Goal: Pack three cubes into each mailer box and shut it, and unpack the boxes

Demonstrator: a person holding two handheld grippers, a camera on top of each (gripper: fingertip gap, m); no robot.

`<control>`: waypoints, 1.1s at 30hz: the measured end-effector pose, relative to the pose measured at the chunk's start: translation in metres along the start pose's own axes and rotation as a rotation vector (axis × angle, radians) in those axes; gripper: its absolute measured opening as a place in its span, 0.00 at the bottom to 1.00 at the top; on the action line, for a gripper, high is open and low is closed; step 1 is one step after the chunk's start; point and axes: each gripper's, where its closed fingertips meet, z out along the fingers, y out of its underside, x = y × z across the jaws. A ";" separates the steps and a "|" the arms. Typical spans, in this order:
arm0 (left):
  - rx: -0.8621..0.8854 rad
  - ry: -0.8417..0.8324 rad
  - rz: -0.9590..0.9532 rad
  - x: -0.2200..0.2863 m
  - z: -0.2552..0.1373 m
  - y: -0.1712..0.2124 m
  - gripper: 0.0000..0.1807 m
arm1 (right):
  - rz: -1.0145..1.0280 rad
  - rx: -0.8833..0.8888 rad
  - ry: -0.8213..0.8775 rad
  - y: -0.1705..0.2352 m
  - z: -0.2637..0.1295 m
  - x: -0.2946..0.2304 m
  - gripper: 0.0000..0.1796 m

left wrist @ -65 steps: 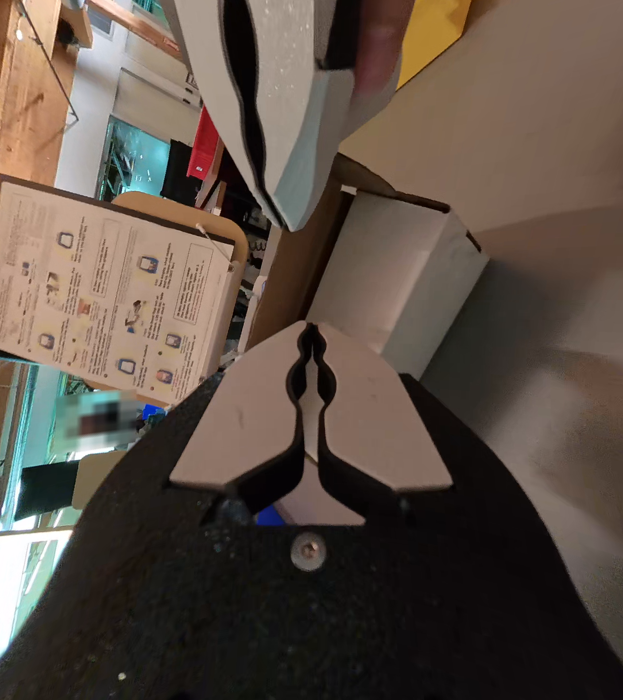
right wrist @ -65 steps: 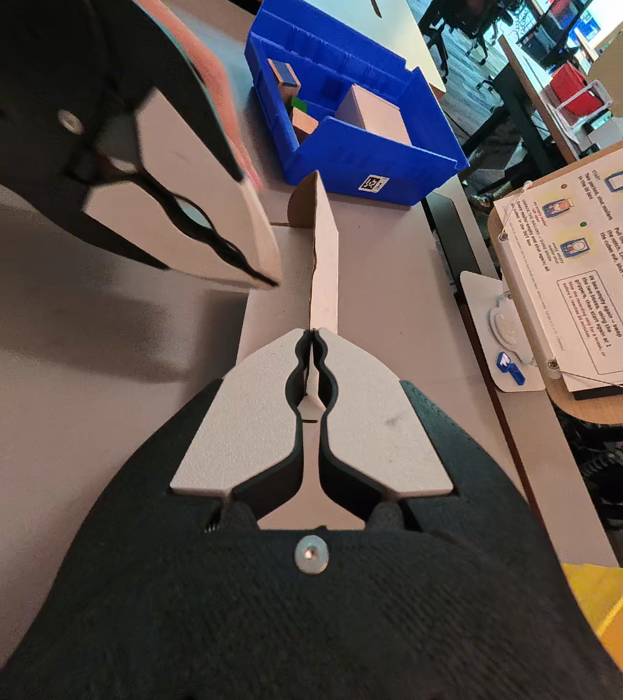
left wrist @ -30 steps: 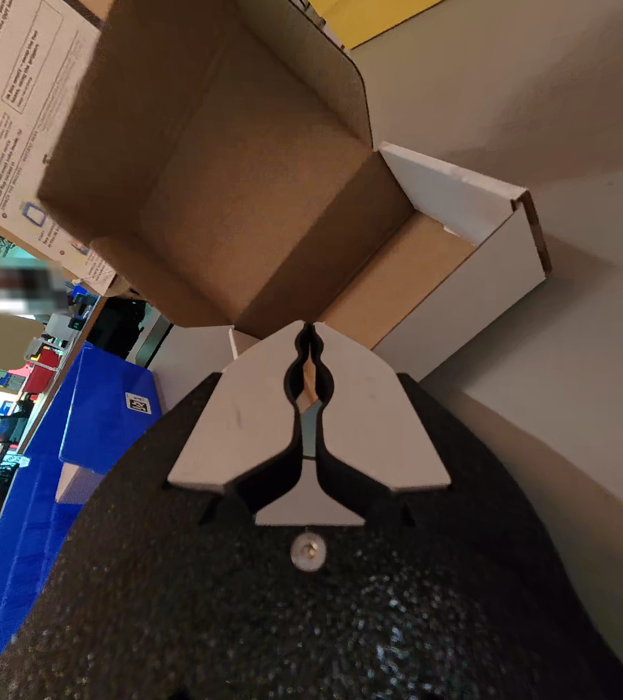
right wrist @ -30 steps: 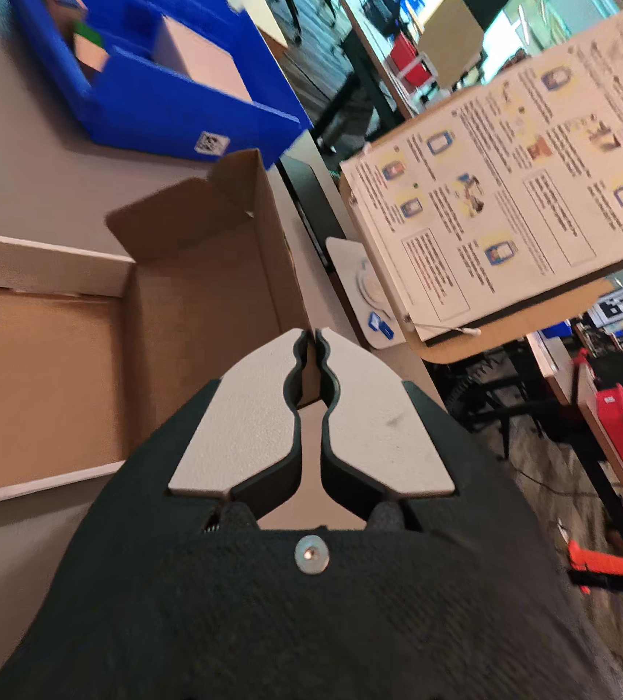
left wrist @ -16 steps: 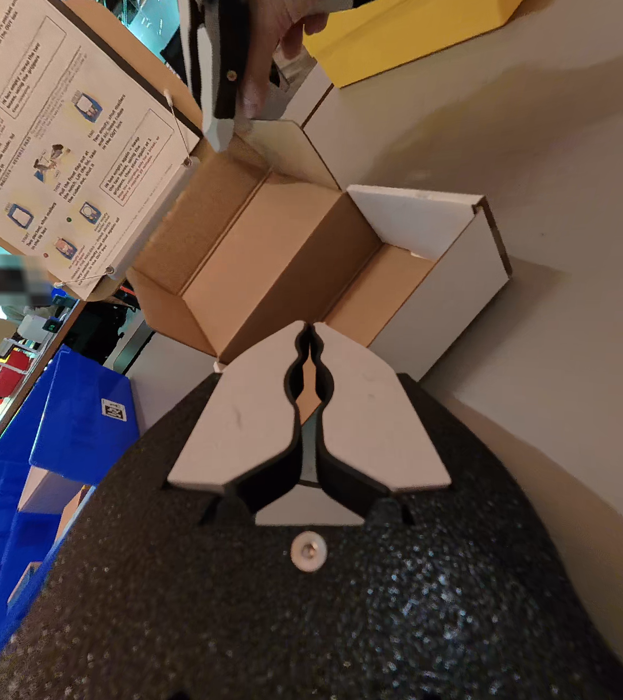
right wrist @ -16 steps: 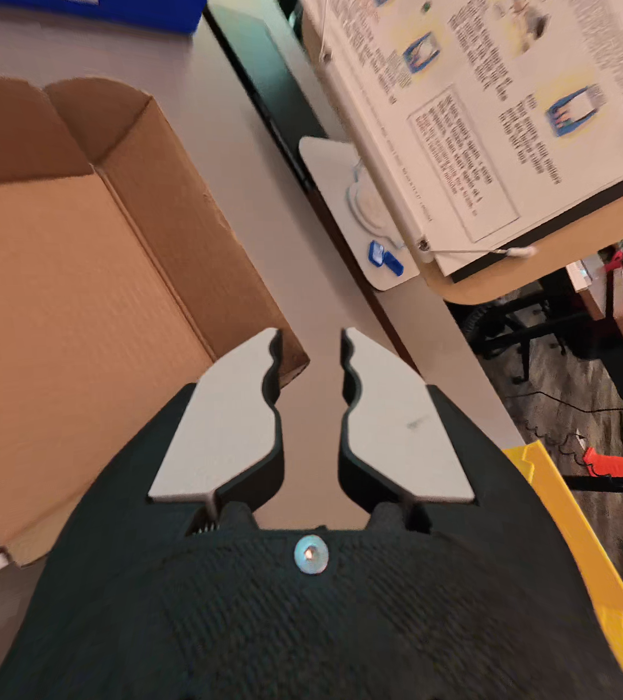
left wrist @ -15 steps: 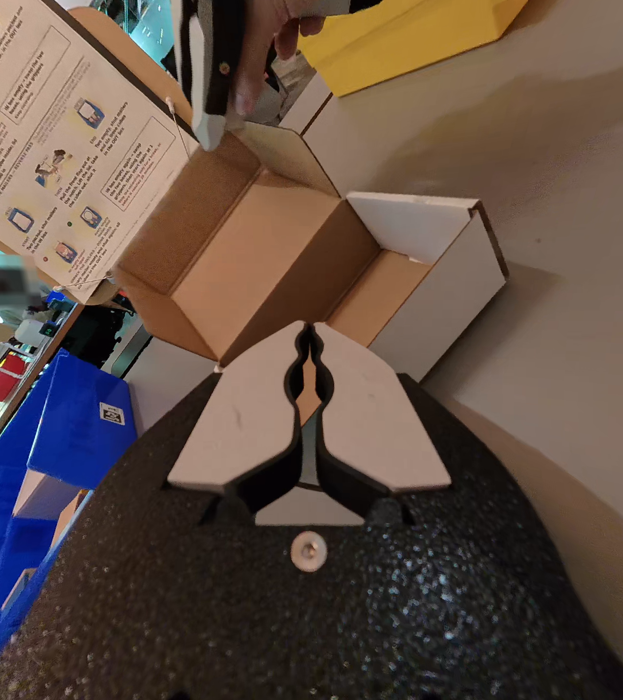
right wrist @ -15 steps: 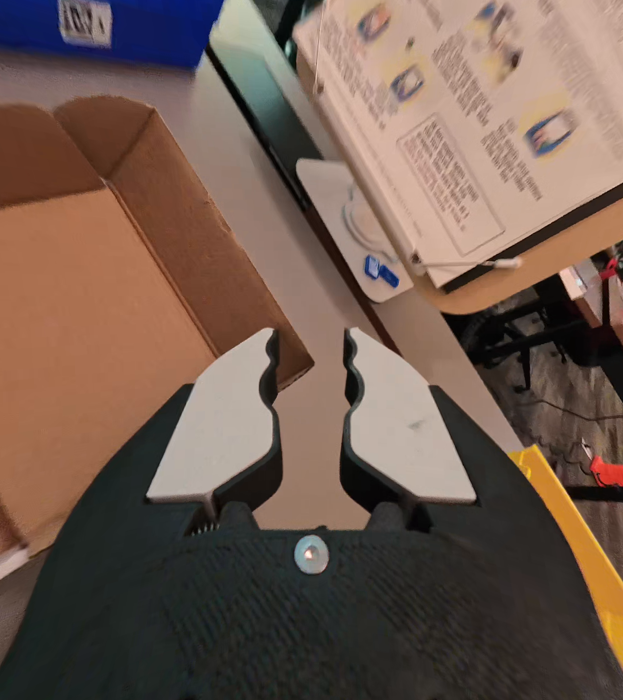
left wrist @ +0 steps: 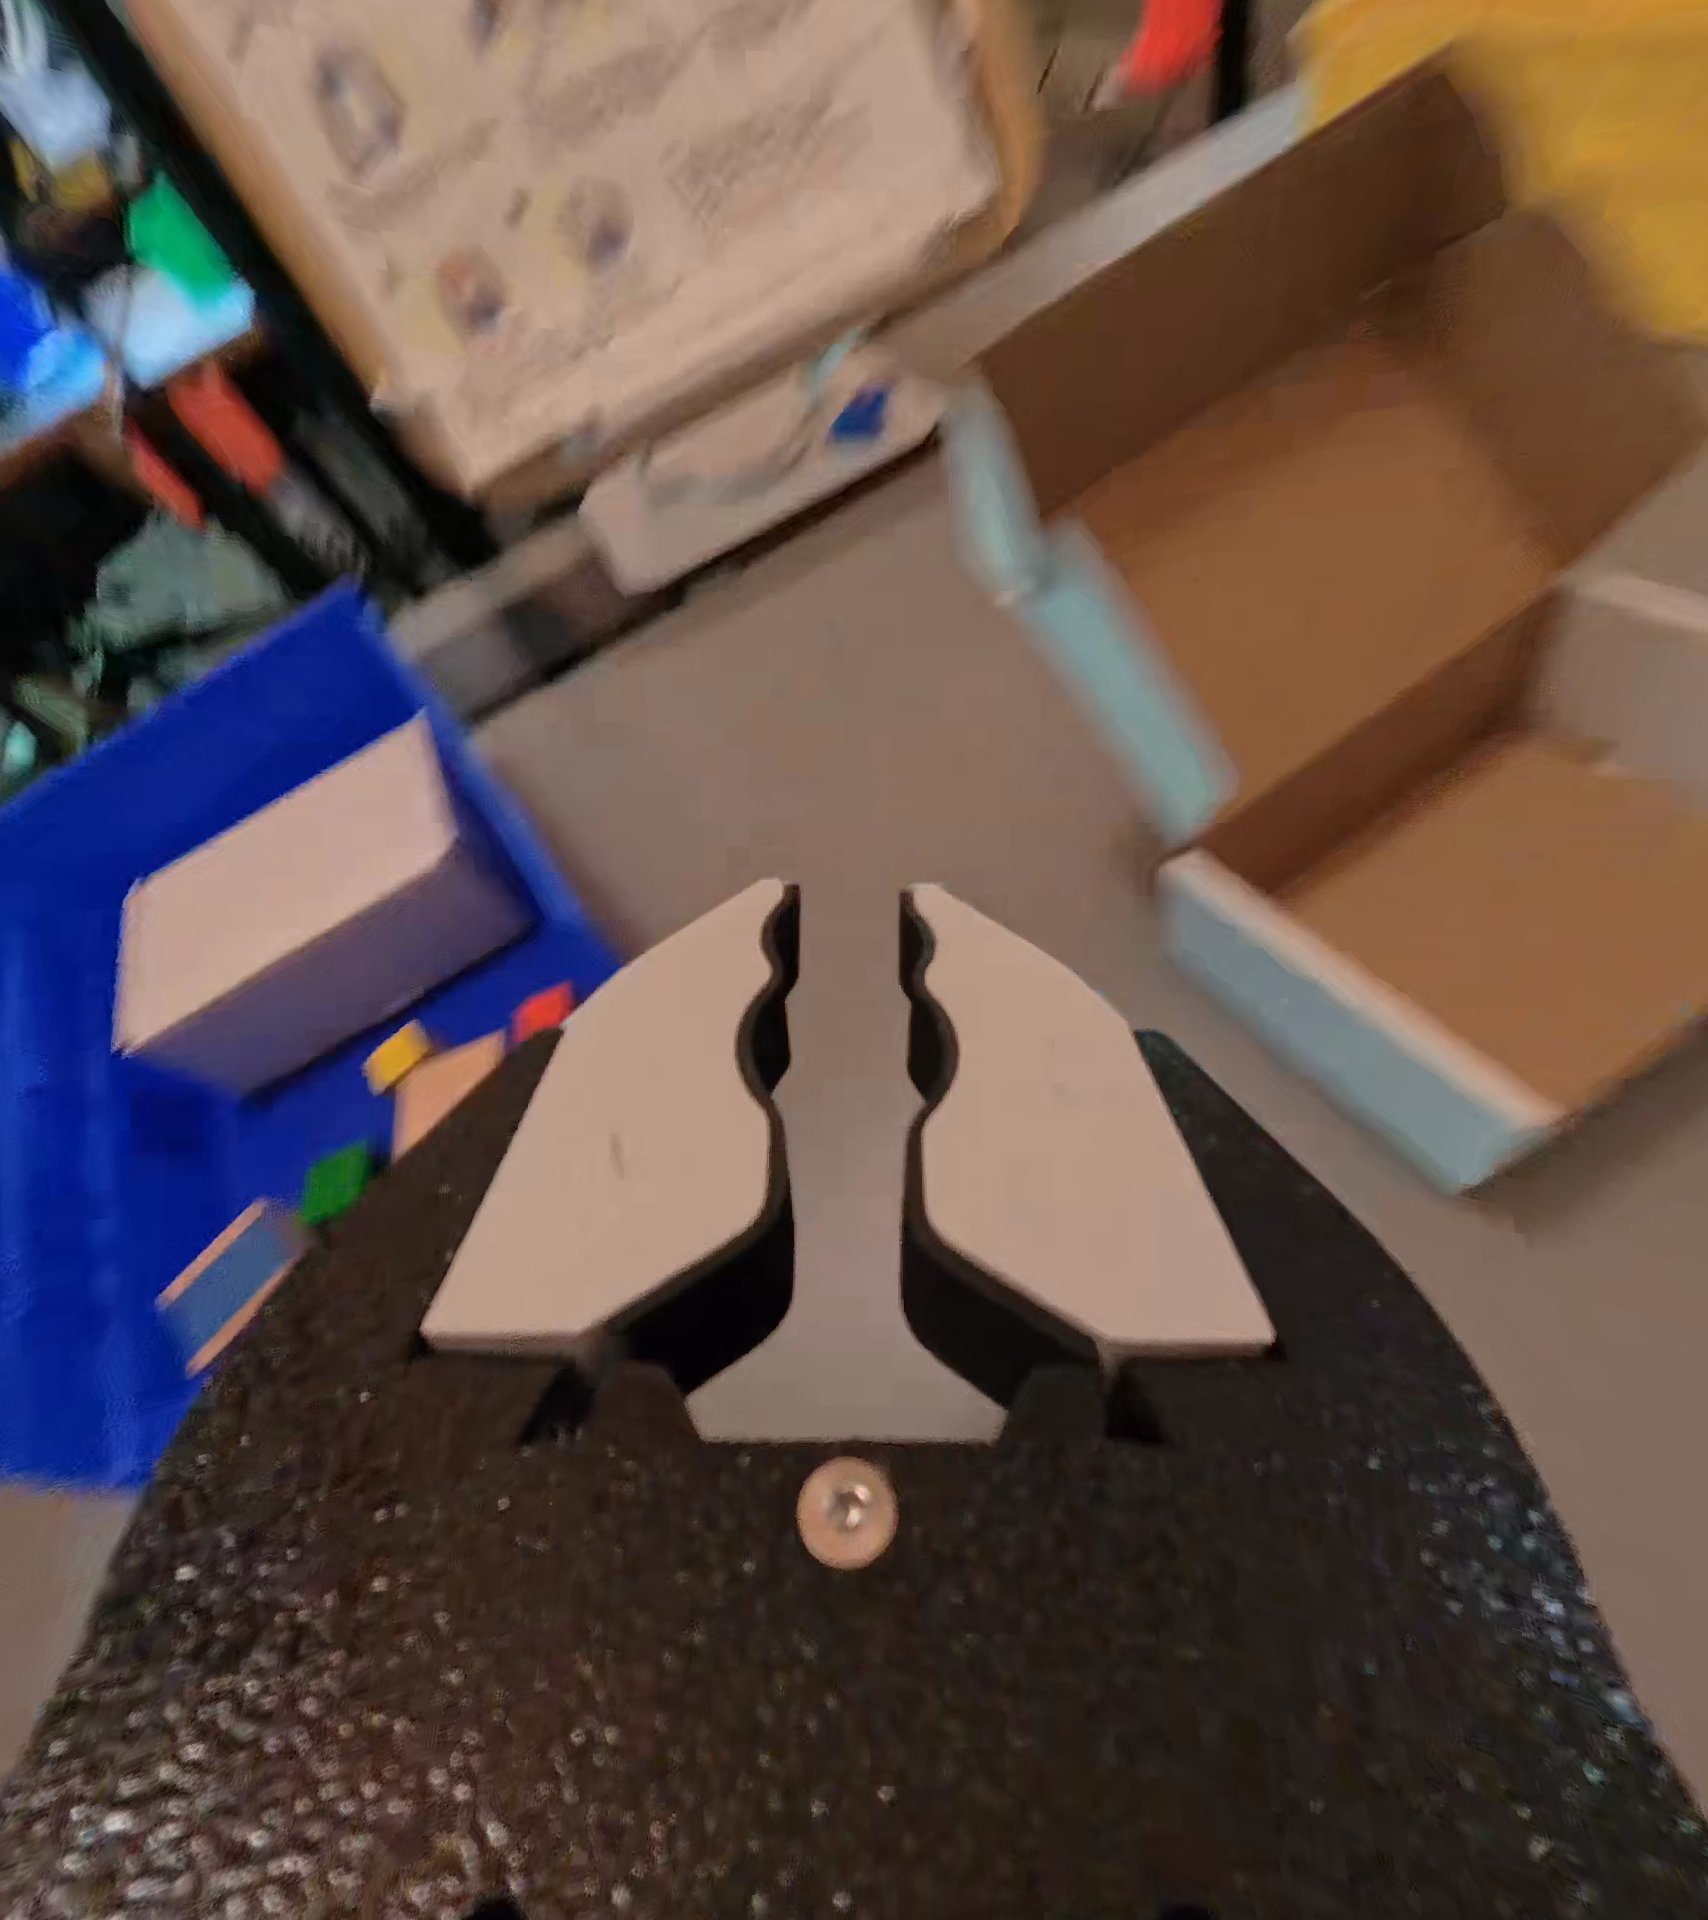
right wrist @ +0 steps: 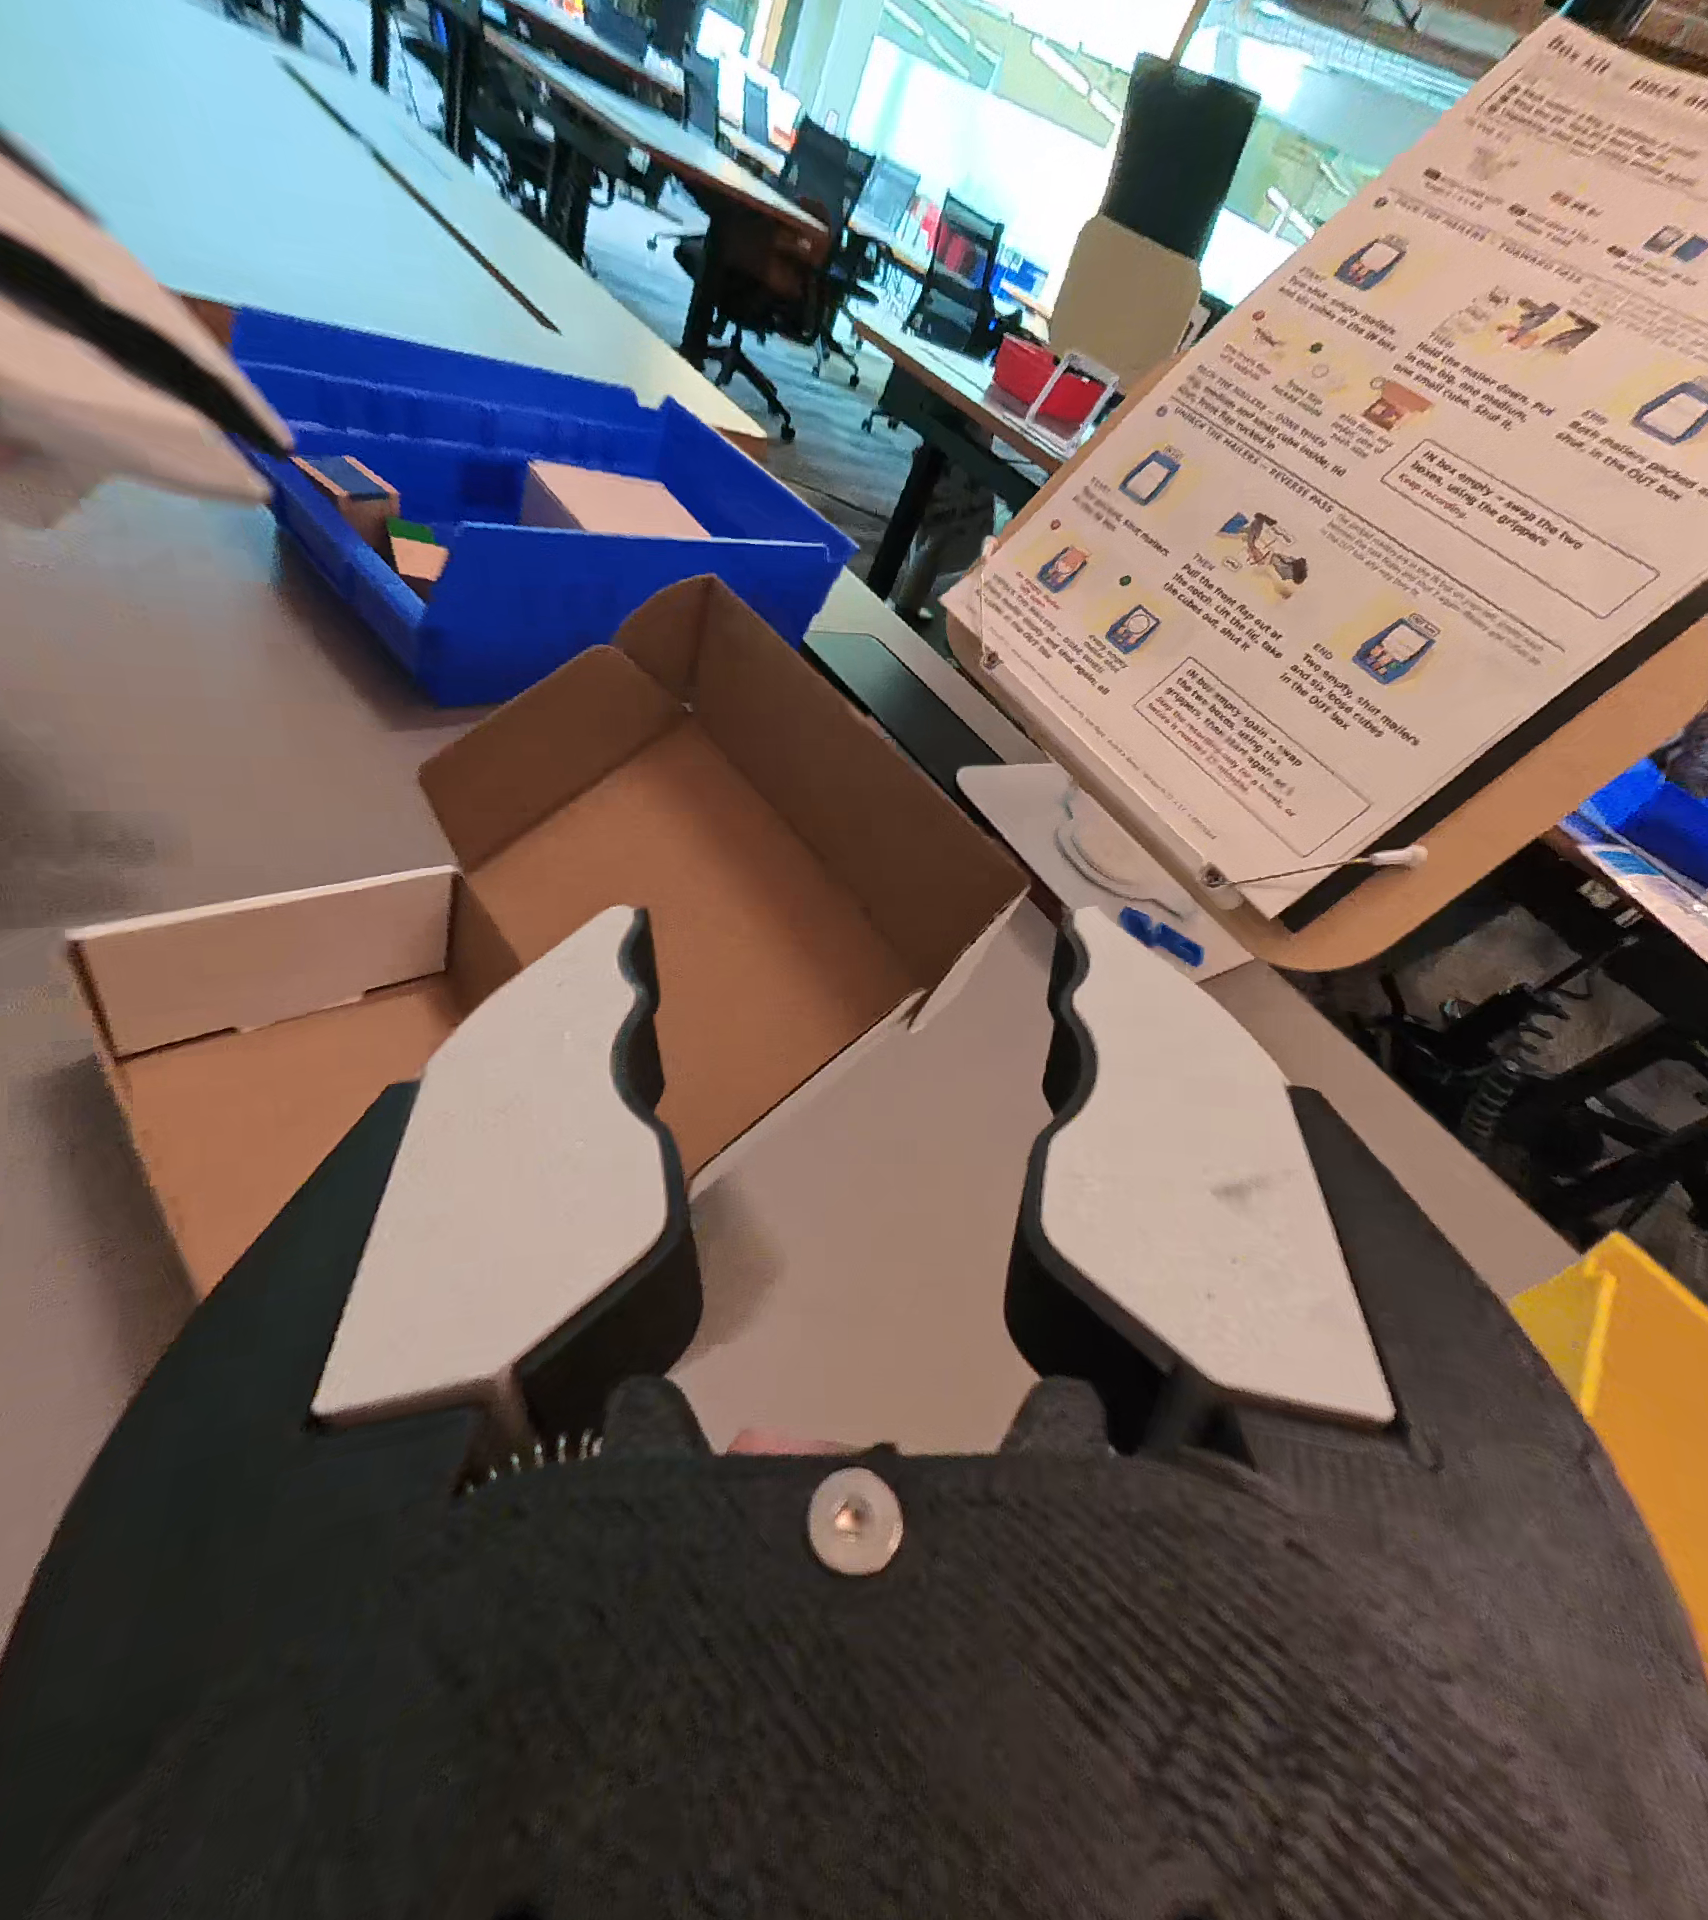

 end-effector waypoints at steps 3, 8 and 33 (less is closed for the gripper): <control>-0.263 -0.035 -0.071 -0.075 0.015 0.040 0.20 | 0.071 -0.009 -0.026 0.014 -0.006 -0.010 0.42; -0.655 0.039 -0.266 -0.130 0.049 0.102 0.30 | 0.111 -0.115 -0.020 0.035 0.000 -0.008 0.47; -0.403 0.031 -0.318 -0.143 0.050 0.061 0.24 | 0.385 -0.082 -0.353 0.016 0.000 -0.064 0.59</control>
